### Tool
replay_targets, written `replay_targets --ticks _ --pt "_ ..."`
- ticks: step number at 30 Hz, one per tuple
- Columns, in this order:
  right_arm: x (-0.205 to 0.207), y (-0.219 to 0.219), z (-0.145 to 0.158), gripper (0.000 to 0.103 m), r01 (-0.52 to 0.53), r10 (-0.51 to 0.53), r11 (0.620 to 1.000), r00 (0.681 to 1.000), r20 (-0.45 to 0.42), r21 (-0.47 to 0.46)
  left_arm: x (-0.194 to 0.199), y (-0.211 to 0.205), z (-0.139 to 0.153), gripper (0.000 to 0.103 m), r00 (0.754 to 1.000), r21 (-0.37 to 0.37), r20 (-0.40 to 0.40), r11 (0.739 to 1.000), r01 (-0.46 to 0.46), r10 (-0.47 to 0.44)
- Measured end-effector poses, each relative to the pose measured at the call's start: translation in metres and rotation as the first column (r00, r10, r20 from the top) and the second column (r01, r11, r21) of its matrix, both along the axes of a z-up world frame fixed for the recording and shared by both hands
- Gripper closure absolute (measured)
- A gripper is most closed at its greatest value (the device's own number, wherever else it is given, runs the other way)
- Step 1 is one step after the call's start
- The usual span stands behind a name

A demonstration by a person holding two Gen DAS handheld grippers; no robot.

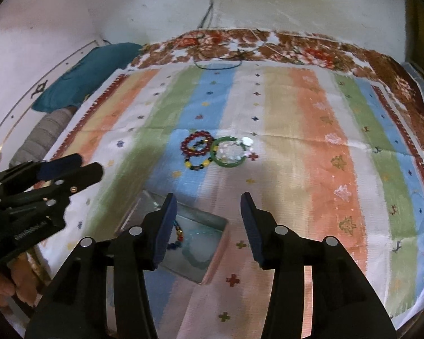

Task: Organize jewelry
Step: 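Open both tools to drop the bracelets into the silver tin, then move both open tools back down to the remaining bracelet pile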

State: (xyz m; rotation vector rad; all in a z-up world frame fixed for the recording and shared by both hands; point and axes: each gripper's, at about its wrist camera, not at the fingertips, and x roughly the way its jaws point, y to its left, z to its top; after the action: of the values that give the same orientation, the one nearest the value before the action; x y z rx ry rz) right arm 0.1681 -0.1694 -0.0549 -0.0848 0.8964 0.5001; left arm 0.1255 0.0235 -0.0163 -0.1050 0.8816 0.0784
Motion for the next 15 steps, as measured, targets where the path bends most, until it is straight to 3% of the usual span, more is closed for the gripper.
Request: replay_targets --ticks 7,15 --pt "0.021 -0.004 -0.009 0.042 0.041 -0.041 0.999 0.999 -0.036 -0.002 0.012 0.015 -0.009 0.032 0.998 -0.039 -0.026 0.998 -0.052 0.051" --pt "0.041 -0.005 -0.010 0.028 0.063 -0.062 0.998 0.997 -0.039 0.010 0.032 0.021 -0.022 0.016 0.998 -0.005 -0.039 0.999 -0.053 0.053"
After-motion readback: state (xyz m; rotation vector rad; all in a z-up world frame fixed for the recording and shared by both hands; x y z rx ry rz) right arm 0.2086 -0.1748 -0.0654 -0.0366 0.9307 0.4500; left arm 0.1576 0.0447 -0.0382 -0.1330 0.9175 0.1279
